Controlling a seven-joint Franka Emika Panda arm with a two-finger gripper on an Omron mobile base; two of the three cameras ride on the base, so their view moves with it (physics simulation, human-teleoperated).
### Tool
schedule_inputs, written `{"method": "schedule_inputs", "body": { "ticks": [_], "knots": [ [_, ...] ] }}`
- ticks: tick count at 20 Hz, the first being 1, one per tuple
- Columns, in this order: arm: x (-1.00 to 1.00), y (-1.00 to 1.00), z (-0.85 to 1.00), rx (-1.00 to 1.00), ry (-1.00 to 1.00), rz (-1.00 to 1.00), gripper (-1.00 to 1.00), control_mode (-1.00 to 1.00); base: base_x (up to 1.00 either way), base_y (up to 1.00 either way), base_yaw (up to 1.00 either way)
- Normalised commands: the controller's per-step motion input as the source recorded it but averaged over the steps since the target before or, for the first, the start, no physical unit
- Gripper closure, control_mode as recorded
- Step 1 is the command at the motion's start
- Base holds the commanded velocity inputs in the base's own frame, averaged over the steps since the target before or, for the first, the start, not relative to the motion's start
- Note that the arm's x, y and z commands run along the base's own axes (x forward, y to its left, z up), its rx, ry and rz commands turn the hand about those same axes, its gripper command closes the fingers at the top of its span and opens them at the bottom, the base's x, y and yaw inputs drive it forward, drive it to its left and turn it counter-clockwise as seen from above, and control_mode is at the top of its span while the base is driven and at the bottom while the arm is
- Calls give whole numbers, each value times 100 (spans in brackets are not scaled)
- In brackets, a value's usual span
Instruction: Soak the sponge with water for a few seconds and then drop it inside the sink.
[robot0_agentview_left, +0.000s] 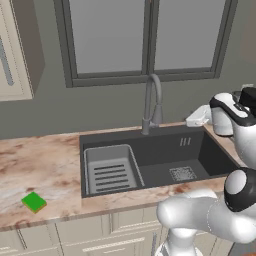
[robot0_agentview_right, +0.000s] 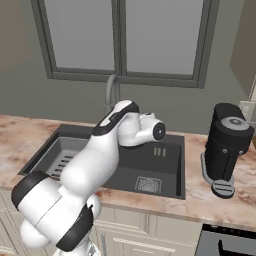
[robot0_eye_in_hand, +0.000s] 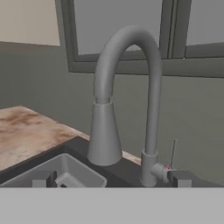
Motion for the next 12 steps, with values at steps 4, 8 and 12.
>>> {"method": "schedule_inputs", "body": {
  "ticks": [4,8,12],
  "knots": [
    [3,3,-12,1,-1,0,-100,-100,0,0,0],
    [8,8,-15,0,-1,0,-100,-100,0,0,0],
    [17,8,-6,0,-1,0,-100,-100,0,0,0]
  ]
}}
